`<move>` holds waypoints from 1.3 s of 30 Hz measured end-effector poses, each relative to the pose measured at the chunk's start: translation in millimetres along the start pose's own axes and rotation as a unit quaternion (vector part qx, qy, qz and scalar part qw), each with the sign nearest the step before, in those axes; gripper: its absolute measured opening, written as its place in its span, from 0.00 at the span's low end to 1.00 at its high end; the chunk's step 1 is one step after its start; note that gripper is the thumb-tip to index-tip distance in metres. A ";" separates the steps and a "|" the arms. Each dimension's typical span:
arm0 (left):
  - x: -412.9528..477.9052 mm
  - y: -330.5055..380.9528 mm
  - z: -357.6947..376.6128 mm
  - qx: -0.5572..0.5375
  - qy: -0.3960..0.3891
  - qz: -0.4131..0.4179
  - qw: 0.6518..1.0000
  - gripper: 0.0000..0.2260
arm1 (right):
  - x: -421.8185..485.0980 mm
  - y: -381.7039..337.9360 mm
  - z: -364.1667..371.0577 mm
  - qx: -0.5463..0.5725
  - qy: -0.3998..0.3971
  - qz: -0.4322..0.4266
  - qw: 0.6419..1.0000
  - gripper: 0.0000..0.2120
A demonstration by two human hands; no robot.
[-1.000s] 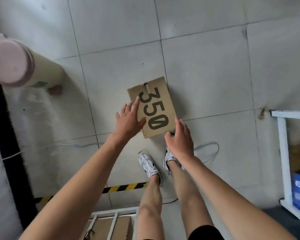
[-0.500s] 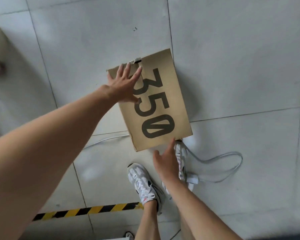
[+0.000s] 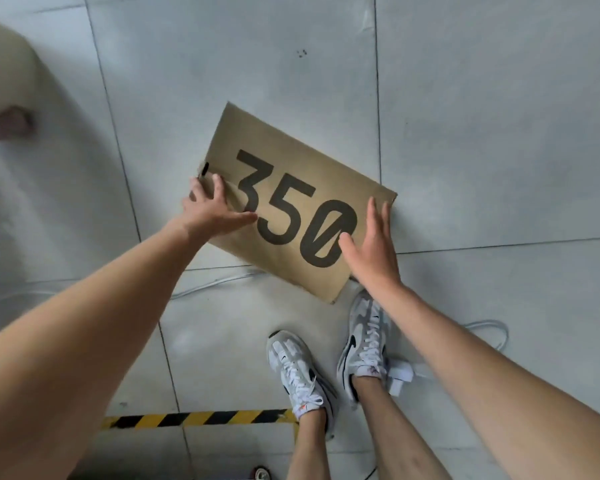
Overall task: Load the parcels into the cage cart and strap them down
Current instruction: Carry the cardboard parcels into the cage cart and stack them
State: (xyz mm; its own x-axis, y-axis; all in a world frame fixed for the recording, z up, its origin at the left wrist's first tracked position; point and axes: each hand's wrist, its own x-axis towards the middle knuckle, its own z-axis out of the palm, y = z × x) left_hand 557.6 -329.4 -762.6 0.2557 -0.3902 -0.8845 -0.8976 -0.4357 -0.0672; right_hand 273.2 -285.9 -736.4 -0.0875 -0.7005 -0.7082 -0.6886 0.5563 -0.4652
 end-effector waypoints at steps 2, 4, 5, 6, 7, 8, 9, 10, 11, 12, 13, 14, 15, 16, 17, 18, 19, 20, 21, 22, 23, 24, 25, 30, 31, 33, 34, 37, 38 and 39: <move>-2.6 -28.1 4.3 -0.087 -0.054 -0.026 0.994 0.53 | 3.8 -0.8 -6.1 -0.047 -0.024 -0.032 0.998 0.42; -7.7 -53.2 5.2 -0.210 -0.063 -0.059 0.974 0.48 | -0.5 2.5 -6.9 -0.072 -0.062 -0.014 0.995 0.45; -10.6 -66.5 7.7 -0.258 -0.070 -0.071 0.961 0.44 | -3.4 5.3 -5.4 -0.079 -0.083 0.007 0.993 0.47; -15.8 -77.0 11.4 -0.294 -0.078 -0.074 0.950 0.43 | -6.6 8.1 -3.1 -0.082 -0.102 0.028 0.991 0.49; -19.0 -87.5 19.2 -0.319 -0.080 -0.069 0.942 0.44 | -8.9 10.8 1.0 -0.083 -0.119 0.045 0.988 0.51; -21.4 -94.6 29.4 -0.341 -0.071 -0.052 0.936 0.46 | -10.8 12.4 5.0 -0.085 -0.133 0.057 0.986 0.52; -24.6 -96.8 39.1 -0.359 -0.056 -0.028 0.931 0.46 | -12.1 12.6 9.2 -0.087 -0.143 0.068 0.983 0.54; -29.5 -96.0 49.0 -0.381 -0.036 0.005 0.924 0.46 | -12.5 12.0 14.4 -0.090 -0.147 0.076 0.982 0.55; -29.5 -94.8 60.1 -0.400 -0.010 0.030 0.916 0.47 | -11.4 11.1 19.5 -0.090 -0.142 0.082 0.982 0.55; -27.5 -92.7 71.7 -0.424 0.017 0.041 0.905 0.49 | -9.8 9.4 23.8 -0.089 -0.133 0.089 0.983 0.56; -24.8 -91.1 80.8 -0.441 0.043 0.035 0.896 0.52 | -7.6 8.0 27.1 -0.084 -0.121 0.094 0.985 0.56; -21.7 -88.5 86.9 -0.450 0.059 0.031 0.890 0.55 | -5.6 6.1 28.7 -0.071 -0.108 0.100 0.987 0.57; -18.4 -89.4 93.9 -0.456 0.069 0.027 0.887 0.57 | -4.6 5.4 31.5 -0.056 -0.098 0.104 0.988 0.57; -16.1 -88.6 96.9 -0.460 0.077 0.027 0.884 0.59 | -4.6 3.8 34.1 -0.042 -0.085 0.108 0.990 0.58; -15.8 -89.0 98.1 -0.467 0.086 0.026 0.880 0.61 | -6.4 0.6 35.9 -0.033 -0.073 0.110 0.991 0.58; -16.6 -91.2 99.6 -0.475 0.090 0.017 0.875 0.62 | -9.6 -3.4 36.3 -0.031 -0.063 0.112 0.991 0.57; -19.6 -92.1 98.8 -0.481 0.093 0.008 0.872 0.62 | -12.6 -7.3 35.3 -0.032 -0.052 0.113 0.992 0.56; -23.1 -96.5 100.3 -0.482 0.096 0.001 0.871 0.61 | -17.0 -13.2 32.5 -0.038 -0.045 0.109 0.992 0.55; -28.3 -102.2 101.6 -0.484 0.097 -0.003 0.870 0.59 | -22.8 -19.4 29.3 -0.044 -0.042 0.104 0.993 0.54; -39.6 -106.5 97.4 -0.483 0.105 -0.008 0.869 0.58 | -30.6 -28.4 24.9 -0.052 -0.042 0.095 0.993 0.54; -53.1 -111.3 93.5 -0.481 0.110 -0.018 0.869 0.57 | -38.4 -37.3 19.4 -0.059 -0.042 0.088 0.993 0.53; -69.8 -111.6 87.3 -0.481 0.118 -0.019 0.869 0.57 | -46.4 -44.2 13.6 -0.068 -0.042 0.082 0.993 0.53; -91.2 -114.0 78.0 -0.481 0.127 -0.021 0.867 0.56 | -57.7 -57.0 5.8 -0.077 -0.044 0.072 0.993 0.53; -198.3 -141.1 39.7 -0.522 0.168 -0.069 0.833 0.55 | -127.6 -134.0 -40.3 -0.114 -0.071 0.030 0.990 0.54; -223.4 -146.5 33.6 -0.529 0.171 -0.079 0.827 0.56 | -144.9 -148.7 -51.4 -0.118 -0.078 0.024 0.990 0.54; -279.1 -154.4 13.6 -0.535 0.180 -0.093 0.820 0.54 | -177.4 -183.2 -73.8 -0.131 -0.087 -0.004 0.988 0.54; -305.2 -153.2 6.5 -0.535 0.179 -0.097 0.820 0.54 | -189.8 -195.4 -83.8 -0.140 -0.090 -0.012 0.986 0.54; -386.9 -158.3 -17.7 -0.530 0.196 -0.126 0.815 0.54 | -241.2 -243.4 -119.9 -0.164 -0.100 -0.038 0.981 0.53; -411.4 -160.6 -26.8 -0.533 0.204 -0.132 0.811 0.54 | -259.6 -259.2 -132.0 -0.172 -0.105 -0.050 0.978 0.53; -430.7 -162.0 -34.3 -0.541 0.210 -0.137 0.803 0.54 | -274.7 -271.6 -142.2 -0.179 -0.108 -0.062 0.976 0.53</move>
State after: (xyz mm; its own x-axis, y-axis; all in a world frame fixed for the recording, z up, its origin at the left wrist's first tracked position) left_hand 605.3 -118.6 -354.9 0.6929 -0.2993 -0.6560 -0.0077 -0.9128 0.4083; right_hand 381.9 -308.1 -340.0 0.1393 -0.6203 -0.7719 -0.8947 0.2553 -0.3666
